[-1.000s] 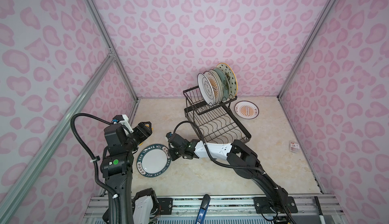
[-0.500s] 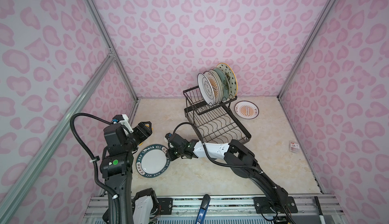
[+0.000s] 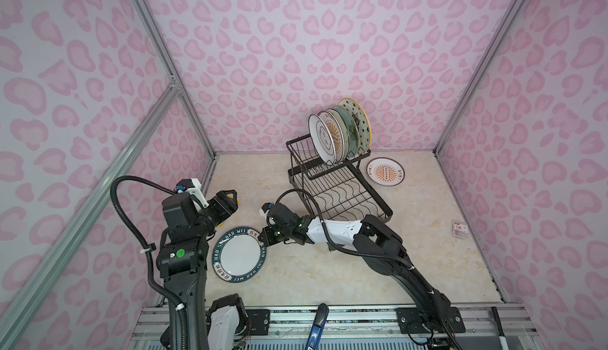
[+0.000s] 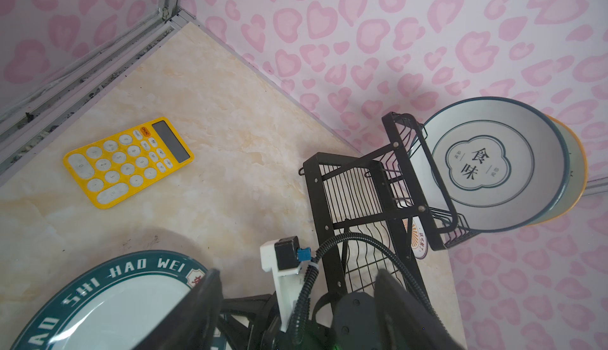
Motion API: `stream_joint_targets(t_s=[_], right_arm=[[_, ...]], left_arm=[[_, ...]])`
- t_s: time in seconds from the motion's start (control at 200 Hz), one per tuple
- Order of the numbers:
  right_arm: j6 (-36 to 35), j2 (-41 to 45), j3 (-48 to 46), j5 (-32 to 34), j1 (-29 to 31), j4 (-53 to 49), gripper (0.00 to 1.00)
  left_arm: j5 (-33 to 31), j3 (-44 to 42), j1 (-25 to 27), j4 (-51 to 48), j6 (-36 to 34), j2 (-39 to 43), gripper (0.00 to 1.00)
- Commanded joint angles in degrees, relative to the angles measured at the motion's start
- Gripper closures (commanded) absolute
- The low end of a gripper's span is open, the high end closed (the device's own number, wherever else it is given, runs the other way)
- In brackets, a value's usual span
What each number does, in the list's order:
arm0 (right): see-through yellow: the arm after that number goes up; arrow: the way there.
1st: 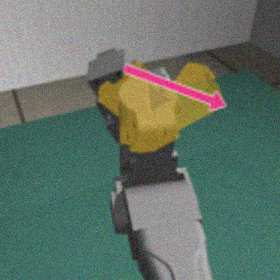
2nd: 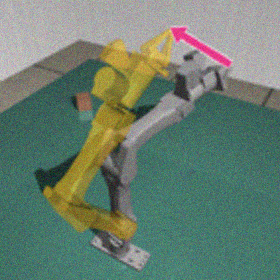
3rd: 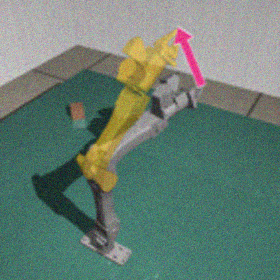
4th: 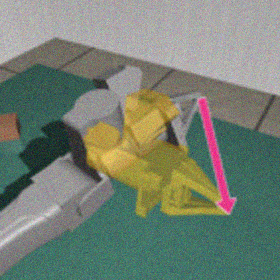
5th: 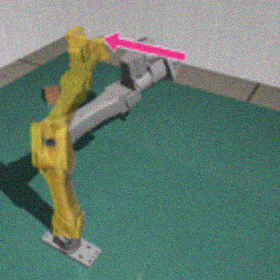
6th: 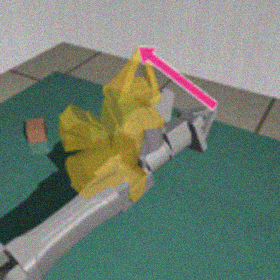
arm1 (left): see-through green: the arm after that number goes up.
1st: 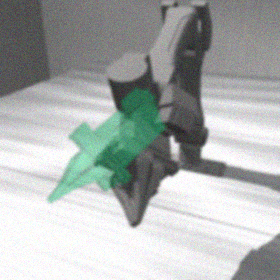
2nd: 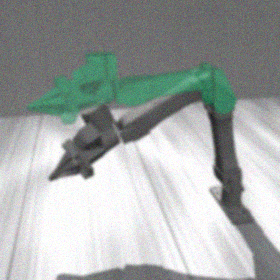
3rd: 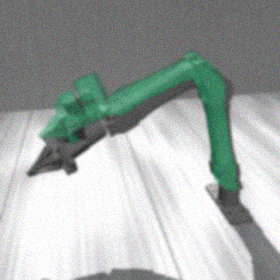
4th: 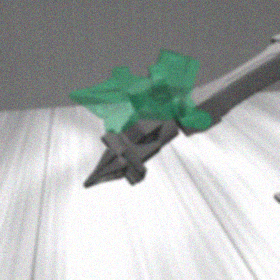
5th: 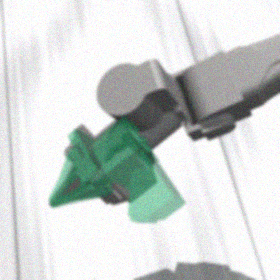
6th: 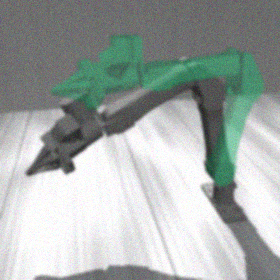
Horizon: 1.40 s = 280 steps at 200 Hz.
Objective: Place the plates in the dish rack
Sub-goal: 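Close the right gripper on the SHI HAO WEI plate's rim and tilt it up, then lift the plate upright with the right gripper toward the left gripper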
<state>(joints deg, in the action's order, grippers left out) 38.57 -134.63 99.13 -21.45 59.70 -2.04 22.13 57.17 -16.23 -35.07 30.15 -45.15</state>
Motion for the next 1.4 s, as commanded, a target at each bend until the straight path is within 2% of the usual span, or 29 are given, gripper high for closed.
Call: stream_joint_targets(t_s=[0.0,0.23,1.03,1.16,1.395], right_arm=[[-0.4,2.7,-3.5,2.3,-1.1,0.7,1.0],[-0.4,11.8,-10.9,4.6,-2.3,3.4,1.0],[-7.1,28.5,-13.5,14.1,-2.3,-0.3,1.0],[-8.3,32.6,-16.6,15.4,-3.3,-0.9,1.0],[-8.6,40.5,-22.7,18.0,-6.4,1.5,1.0]], left_arm=[[0.7,0.3,-0.1,0.5,-0.8,0.0,0.25],[2.2,-0.9,0.0,2.0,0.0,0.1,0.25],[4.1,-1.6,0.0,2.7,-0.6,1.0,0.25],[6.8,-2.3,-0.1,4.3,-0.6,1.2,0.25],[15.4,-4.5,-0.1,10.7,0.2,2.0,0.25]])
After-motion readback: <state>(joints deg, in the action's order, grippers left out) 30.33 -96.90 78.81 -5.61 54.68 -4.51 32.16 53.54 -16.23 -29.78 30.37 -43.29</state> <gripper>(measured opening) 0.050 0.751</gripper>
